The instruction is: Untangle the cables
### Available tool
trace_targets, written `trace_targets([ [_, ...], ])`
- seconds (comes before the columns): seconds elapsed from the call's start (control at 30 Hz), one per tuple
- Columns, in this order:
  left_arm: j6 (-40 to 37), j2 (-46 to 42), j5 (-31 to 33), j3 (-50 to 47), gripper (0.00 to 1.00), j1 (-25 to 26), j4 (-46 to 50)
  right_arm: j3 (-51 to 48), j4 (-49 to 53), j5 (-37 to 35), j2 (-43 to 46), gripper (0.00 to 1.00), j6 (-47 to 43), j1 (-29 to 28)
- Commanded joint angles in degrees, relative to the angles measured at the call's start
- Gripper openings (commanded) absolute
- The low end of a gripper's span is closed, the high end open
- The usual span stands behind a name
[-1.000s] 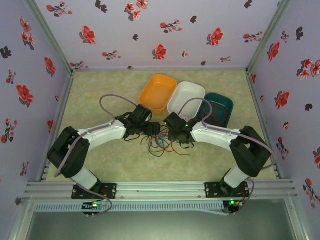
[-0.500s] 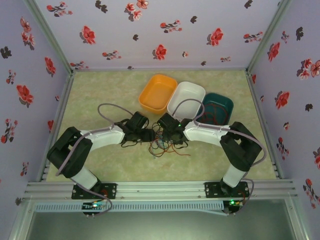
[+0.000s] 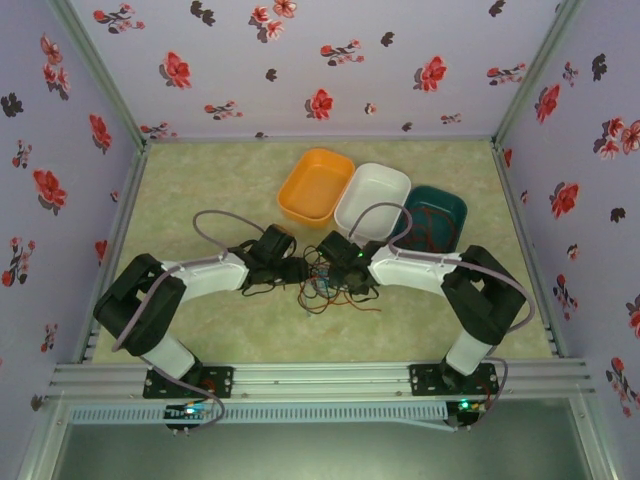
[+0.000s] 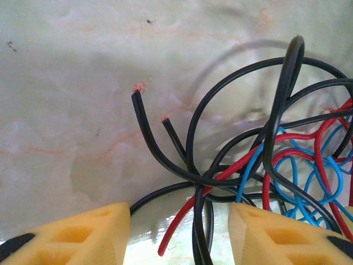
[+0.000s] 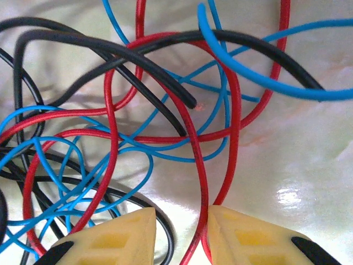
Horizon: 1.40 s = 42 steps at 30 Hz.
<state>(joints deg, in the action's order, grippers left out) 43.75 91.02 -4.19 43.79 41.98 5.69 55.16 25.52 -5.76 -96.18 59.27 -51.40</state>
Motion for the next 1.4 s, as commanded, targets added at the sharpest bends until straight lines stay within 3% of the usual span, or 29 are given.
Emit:
trace_targets([
  [0.0,1.33,-0.36,-1.0,-1.08,0.49,-0.41,-0.41,-0.84,-0.3,0.57,-0.18,0.32,1.82,-0.46],
  [0.23,2.03,-0.43,-1.0,-2.02,0.43,-0.49,-2.17,-0.96,-0.82,0.51,-0.46,0.22,1.46,-0.47],
  [0.57,2.89,-0.73,-0.91,-2.74,0.39,-0.84,-3.85,-1.67,-1.29,0.37,-0.84,0.27,1.47,-0.52],
  [0.97,3.07,-2.13,0.61,-3.62,0.27,-1.36,-3.08,-1.37,0.08,-1.56,3.34,0.01,-0.92,-0.54],
  [1.37,0.81,-5.33,5.93,-4.27,0.14,-1.63,1.2,0.69,1.91,-6.23,12.54,0.0,-8.52,-2.78],
])
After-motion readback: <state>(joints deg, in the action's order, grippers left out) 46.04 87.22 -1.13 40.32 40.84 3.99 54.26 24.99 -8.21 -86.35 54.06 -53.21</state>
